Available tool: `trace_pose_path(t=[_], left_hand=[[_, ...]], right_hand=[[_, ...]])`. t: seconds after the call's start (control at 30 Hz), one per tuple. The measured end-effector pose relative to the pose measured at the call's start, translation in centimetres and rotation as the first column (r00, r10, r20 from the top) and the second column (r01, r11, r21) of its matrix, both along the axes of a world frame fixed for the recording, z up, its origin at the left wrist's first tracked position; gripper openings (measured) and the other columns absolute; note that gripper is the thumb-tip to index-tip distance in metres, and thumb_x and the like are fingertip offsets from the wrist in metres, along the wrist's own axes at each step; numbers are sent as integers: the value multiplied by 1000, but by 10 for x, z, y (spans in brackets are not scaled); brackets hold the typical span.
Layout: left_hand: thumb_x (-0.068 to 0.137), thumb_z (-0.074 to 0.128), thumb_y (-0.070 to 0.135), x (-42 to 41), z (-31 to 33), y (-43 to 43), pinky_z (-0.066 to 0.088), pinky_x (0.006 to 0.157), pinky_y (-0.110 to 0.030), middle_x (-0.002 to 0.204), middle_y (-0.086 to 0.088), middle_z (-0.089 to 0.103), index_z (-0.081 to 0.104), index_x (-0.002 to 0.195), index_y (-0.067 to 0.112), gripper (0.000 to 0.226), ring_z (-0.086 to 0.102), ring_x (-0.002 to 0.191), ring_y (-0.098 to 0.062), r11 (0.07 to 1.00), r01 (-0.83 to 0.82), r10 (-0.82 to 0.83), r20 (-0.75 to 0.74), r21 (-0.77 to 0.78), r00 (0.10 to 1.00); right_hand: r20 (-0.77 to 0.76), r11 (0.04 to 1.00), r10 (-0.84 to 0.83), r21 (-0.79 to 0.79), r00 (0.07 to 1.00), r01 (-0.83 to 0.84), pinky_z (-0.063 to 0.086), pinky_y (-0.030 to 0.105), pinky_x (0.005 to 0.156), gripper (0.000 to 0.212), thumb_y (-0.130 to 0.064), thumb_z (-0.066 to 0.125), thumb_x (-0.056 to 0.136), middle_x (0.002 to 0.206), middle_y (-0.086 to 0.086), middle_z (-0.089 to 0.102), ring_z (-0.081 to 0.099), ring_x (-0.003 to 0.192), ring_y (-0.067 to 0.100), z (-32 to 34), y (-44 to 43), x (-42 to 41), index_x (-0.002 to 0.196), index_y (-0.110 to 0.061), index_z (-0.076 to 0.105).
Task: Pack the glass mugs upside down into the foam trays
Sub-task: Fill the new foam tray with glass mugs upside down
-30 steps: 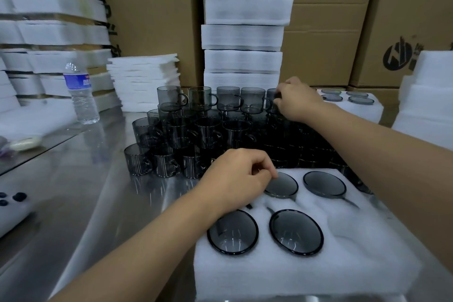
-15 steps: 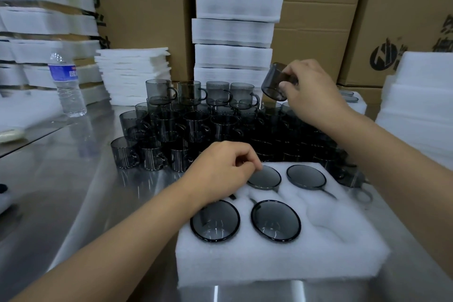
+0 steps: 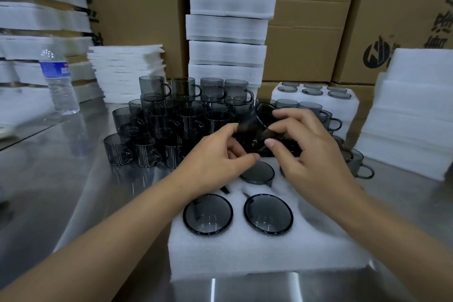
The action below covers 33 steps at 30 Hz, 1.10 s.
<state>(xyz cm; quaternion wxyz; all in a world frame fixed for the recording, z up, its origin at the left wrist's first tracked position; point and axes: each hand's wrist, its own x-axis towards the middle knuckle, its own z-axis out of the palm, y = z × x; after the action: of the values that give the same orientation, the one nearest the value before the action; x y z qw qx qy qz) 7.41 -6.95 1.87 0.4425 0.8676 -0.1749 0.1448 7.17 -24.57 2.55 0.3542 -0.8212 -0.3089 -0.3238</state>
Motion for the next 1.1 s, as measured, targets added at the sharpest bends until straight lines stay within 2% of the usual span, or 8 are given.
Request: trace_pose_path(t=[0.07, 0.2, 0.33, 0.53, 0.67, 0.83, 0.97, 1.1], left_hand=[[66, 67, 54, -1, 0, -1, 47, 63, -18, 76, 15, 67, 47, 106, 50, 44, 59, 65, -2, 999, 11, -11, 4, -37, 1000], [58, 66, 59, -2, -1, -2, 54, 82, -34, 94, 14, 69, 44, 111, 54, 57, 66, 84, -7, 998, 39, -39, 4, -53, 999], [59, 65, 61, -3, 1, -1, 51, 78, -22, 92, 29, 62, 43, 110, 53, 56, 61, 80, 2, 999, 35, -36, 35, 29, 999], [70, 70, 42, -7, 2, -2, 48, 76, -16, 92, 29, 59, 42, 116, 54, 55, 59, 77, -2, 998, 65, -67, 81, 24, 995], [74, 77, 29, -6, 0, 1, 51, 79, -27, 93, 22, 62, 47, 120, 43, 56, 61, 78, -7, 998, 61, -63, 87, 32, 994], [72, 78, 31, -7, 1, 1, 50, 82, -34, 98, 13, 64, 47, 118, 38, 56, 64, 83, -7, 998, 36, -39, 92, 42, 995], [66, 73, 48, -8, 2, -1, 51, 83, -33, 100, 14, 64, 46, 116, 42, 57, 64, 86, -6, 999, 35, -38, 95, 37, 995], [61, 66, 59, -10, 2, -2, 50, 82, -29, 99, 20, 63, 45, 113, 43, 59, 63, 88, -5, 999, 17, -22, 110, 43, 994]], right_hand=[[35, 999, 36, -21, 999, -35, 37, 1, 80, 9, -10, 64, 87, 119, -3, 48, 44, 108, 1, -2, -2, -1, 96, -9, 67], [37, 992, 97, -90, 995, -93, 31, 7, 99, 11, -6, 69, 83, 123, -3, 46, 43, 113, 0, -5, -4, -3, 94, -9, 70], [17, 994, 93, -55, 995, -92, 31, 6, 99, 13, -3, 70, 80, 123, -5, 46, 44, 117, 2, -5, -7, -3, 90, -12, 70], [39, 992, 114, -61, 993, -111, 30, 5, 98, 11, -8, 65, 77, 122, -4, 46, 43, 114, -5, -6, -6, -3, 87, -10, 68], [19, 991, 114, -68, 993, -113, 25, 2, 97, 19, -1, 69, 75, 126, -3, 43, 33, 116, -20, -6, -7, -3, 91, -12, 66], [-33, 992, 79, -96, 996, -82, 19, 3, 103, 37, -13, 67, 75, 129, -14, 33, 31, 129, 2, -3, -7, -5, 110, -21, 57], [-56, 993, 62, -100, 997, -67, 21, 4, 103, 56, -23, 60, 73, 127, -17, 31, 30, 129, 3, -1, -6, -6, 127, -26, 46], [-36, 994, 43, -99, 998, -47, 19, 2, 100, 60, -19, 64, 73, 124, -14, 33, 31, 124, 6, -1, -6, -7, 129, -24, 45]])
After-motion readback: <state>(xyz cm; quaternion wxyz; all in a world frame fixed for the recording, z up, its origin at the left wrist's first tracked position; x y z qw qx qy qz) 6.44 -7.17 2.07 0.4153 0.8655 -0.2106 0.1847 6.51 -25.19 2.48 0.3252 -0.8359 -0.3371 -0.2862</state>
